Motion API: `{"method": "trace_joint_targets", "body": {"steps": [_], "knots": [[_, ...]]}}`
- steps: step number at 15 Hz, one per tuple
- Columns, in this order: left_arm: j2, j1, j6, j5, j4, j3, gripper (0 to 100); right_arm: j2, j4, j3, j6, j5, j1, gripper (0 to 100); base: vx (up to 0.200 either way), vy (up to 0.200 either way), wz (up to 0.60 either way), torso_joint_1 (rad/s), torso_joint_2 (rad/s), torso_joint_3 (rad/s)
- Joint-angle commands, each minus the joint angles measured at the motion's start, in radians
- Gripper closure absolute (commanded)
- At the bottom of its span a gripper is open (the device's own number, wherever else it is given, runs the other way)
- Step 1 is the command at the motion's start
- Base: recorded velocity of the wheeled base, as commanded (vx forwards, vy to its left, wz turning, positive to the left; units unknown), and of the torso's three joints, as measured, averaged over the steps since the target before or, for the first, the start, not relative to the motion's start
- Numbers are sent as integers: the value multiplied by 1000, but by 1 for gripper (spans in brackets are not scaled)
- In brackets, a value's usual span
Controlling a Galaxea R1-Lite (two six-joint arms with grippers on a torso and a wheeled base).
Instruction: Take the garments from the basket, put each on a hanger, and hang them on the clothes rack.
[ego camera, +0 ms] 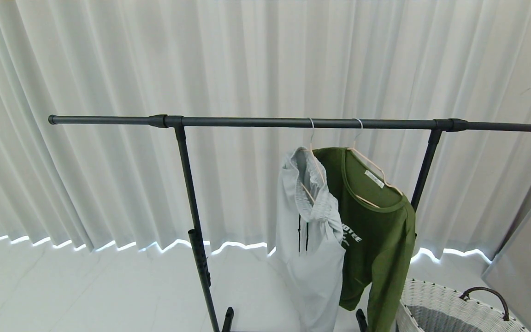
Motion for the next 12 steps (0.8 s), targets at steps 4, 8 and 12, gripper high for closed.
{"method": "trace_joint_targets", "body": {"steps": [4, 8, 12], "knots": [[-1, 0, 0, 1, 0, 0, 0, 0, -1, 0, 0, 0, 0, 0, 0, 0, 0, 0, 0, 0], [-1, 0, 0, 1, 0, 0, 0, 0, -1, 0, -2, 0, 0, 0, 0, 0, 0, 0, 0, 0], [-1, 0, 0, 1, 0, 0, 0, 0, -1, 0, -5, 0, 0, 0, 0, 0, 0, 0, 0, 0]]}}
